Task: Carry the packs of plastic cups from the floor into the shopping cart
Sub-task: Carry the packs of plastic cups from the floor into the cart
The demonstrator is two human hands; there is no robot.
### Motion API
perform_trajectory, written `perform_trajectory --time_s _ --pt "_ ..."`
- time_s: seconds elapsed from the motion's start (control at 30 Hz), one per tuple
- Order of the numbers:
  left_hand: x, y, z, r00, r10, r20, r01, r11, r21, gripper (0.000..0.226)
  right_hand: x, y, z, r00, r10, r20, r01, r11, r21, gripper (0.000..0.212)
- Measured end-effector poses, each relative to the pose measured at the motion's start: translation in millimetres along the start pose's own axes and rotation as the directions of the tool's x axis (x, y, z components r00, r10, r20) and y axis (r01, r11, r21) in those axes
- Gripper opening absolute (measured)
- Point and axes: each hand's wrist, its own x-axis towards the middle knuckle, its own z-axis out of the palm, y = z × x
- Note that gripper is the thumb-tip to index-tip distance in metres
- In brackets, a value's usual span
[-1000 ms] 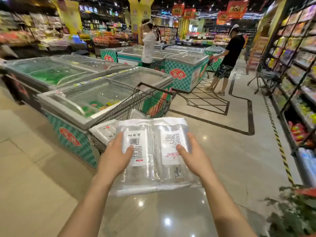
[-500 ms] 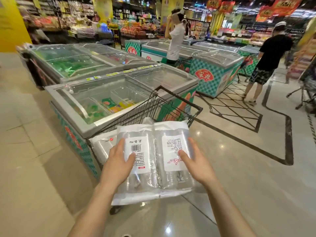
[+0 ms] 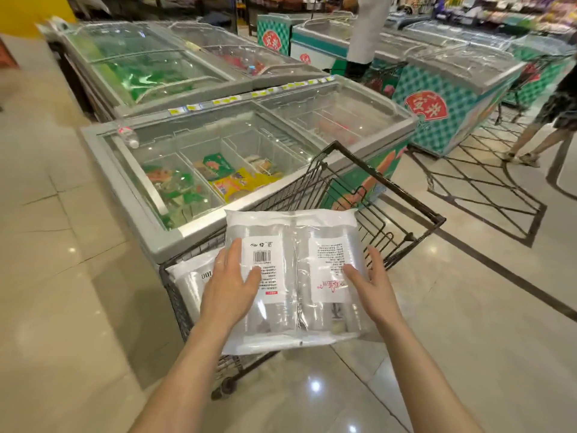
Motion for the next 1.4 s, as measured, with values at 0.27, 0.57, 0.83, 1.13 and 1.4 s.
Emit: perform_trajectory --time_s 0.27,0.57,0.83,1.13,1.4 --pt "87.6 -19.1 63.5 0.992 -0.11 0.064 0.116 0.988 -0.1 0.069 121.4 19.0 -2.5 0.982 0.025 0.188 -0.029 0.999 0.017 0.057" --pt "166.6 -21.6 133.7 0.935 -0.339 0.108 0.351 0.929 -0.115 0.074 244.9 18.2 18.8 0.949 -0.17 0.266 0.227 0.952 -0.203 0.078" --pt "207.1 -104.3 189.5 0.794 -0.588 0.153 0.566 0.807 0.167 0.074 325.1 54.4 69.6 0.926 -0.148 0.348 0.333 0.758 -0.561 0.085" --pt "213.3 -152.8 222.8 0.746 -0.651 0.141 0.62 0.756 0.208 0.071 371.2 150.4 151.8 0.919 -0.051 0.391 0.345 0.583 -0.736 0.08" --pt "210.6 -158.6 236.6 0.764 -0.639 0.088 0.622 0.766 0.16 0.07 376.5 207.5 193.3 0.923 0.004 0.384 0.347 0.415 -0.841 0.081"
